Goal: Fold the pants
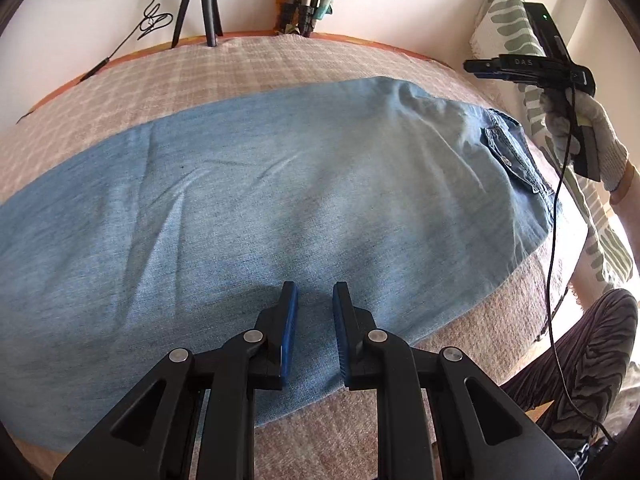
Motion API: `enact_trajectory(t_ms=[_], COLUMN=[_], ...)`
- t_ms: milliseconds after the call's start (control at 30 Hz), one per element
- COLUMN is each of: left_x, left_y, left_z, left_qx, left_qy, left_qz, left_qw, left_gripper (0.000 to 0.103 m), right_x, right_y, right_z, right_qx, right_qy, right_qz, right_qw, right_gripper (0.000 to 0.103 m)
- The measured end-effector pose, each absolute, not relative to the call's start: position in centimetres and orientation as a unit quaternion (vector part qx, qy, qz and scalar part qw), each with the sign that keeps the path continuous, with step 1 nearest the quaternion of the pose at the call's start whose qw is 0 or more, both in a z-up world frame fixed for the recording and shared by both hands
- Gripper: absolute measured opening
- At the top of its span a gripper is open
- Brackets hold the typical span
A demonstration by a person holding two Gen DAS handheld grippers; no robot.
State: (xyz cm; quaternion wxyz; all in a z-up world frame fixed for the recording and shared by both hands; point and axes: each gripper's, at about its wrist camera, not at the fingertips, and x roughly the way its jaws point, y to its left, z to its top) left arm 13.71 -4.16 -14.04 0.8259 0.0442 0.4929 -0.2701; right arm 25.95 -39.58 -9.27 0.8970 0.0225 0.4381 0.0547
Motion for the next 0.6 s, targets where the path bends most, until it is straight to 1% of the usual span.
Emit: enact_trajectory(t_ms=[33,67,167,200,233,333,400,433,500,533,600], left_x=[13.9,14.1,14.4,14.4,14.4,14.6,15.0,15.2,15.4,15.5,15.8], left_y=[-4.1,-4.0,-4.1,-4.3,-4.5,-5.0,-5.2,-5.1,-5.0,-5.0,-4.8], left_z=[-14.0,-13.9,-13.0,-12.7,-12.4,-12.0,-12.1,-12.3,-12.5,-12.7,-13.2], left_qx=[0.036,0.028,0.020,0.021,0.024,0.031,0.026,0.023,0.019,0.018,0.015], left_qy=[0.495,0.497,0.487,0.482,0.477,0.469,0.470,0.471,0.474,0.477,0.484], left_qz=[-0.273,-0.275,-0.275,-0.276,-0.277,-0.274,-0.271,-0.270,-0.262,-0.259,-0.253], left_qw=[0.824,0.823,0.829,0.831,0.834,0.839,0.839,0.839,0.840,0.840,0.838], left_gripper=[0.016,0.016,0.016,0.016,0.016,0.016,0.016,0.016,0.016,0.016,0.016], right_x=[23.7,21.6,16.4,15.2,14.3,12.8,12.4,12.4,12.2,12.1,12.1], right_y=[-41.0,-42.5,-46.8,-48.0,-48.9,-50.1,-50.4,-50.6,-50.6,-50.4,-49.6], right_z=[-9.1,-9.2,-10.9,-11.8,-12.8,-15.5,-16.6,-16.9,-17.0,-16.9,-16.6], right_qx=[0.022,0.028,0.070,0.090,0.110,0.140,0.160,0.179,0.187,0.191,0.181], right_qy=[0.434,0.434,0.442,0.451,0.460,0.489,0.493,0.491,0.486,0.483,0.480], right_qz=[0.032,0.004,-0.057,-0.064,-0.063,-0.061,-0.050,-0.036,-0.036,-0.024,-0.021], right_qw=[0.900,0.901,0.893,0.886,0.879,0.859,0.854,0.852,0.853,0.854,0.858], right_gripper=[0.049,0.051,0.053,0.057,0.058,0.059,0.058,0.053,0.047,0.033,0.021])
